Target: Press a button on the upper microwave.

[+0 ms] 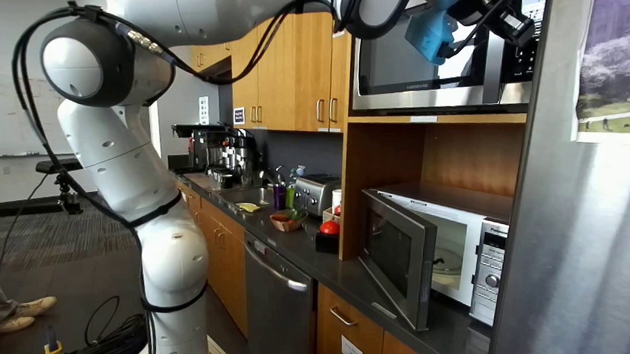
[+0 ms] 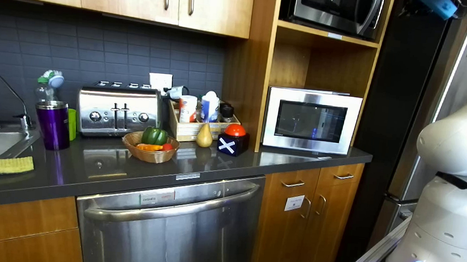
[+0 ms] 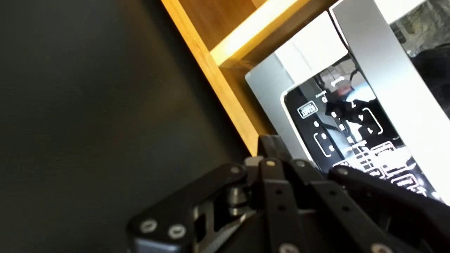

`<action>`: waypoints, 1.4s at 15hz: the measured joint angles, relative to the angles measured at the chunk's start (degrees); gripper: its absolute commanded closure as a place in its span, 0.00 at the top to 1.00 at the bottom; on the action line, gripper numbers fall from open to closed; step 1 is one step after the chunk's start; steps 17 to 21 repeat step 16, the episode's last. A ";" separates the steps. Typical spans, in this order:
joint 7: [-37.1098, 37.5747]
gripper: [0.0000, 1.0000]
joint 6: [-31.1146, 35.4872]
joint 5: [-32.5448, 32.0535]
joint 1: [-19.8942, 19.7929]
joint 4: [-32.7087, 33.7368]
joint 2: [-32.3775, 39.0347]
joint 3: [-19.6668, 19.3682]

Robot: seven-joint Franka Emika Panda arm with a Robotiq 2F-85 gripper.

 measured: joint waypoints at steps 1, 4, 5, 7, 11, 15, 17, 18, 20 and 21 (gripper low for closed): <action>-1.41 0.00 -2.61 -0.84 -0.40 -0.64 -1.42 -0.29; -5.83 0.00 -14.70 -4.10 -1.91 -3.52 -7.20 -1.23; -7.22 0.00 -19.28 -5.12 -2.56 -4.58 -9.40 -1.55; -9.67 0.00 -29.37 -7.43 -4.15 -6.53 -14.14 -2.18; -13.96 0.00 -50.91 -12.80 -5.08 -7.71 -23.15 -5.05; -17.90 0.07 -65.65 -17.15 -4.52 -6.22 -27.71 -7.20; -17.72 0.12 -65.45 -17.15 -4.35 -6.32 -28.04 -7.33; -17.72 0.12 -65.45 -17.15 -4.35 -6.32 -28.04 -7.33; -17.72 0.12 -65.45 -17.15 -4.35 -6.32 -28.04 -7.33; -17.72 0.12 -65.45 -17.15 -4.35 -6.32 -28.04 -7.33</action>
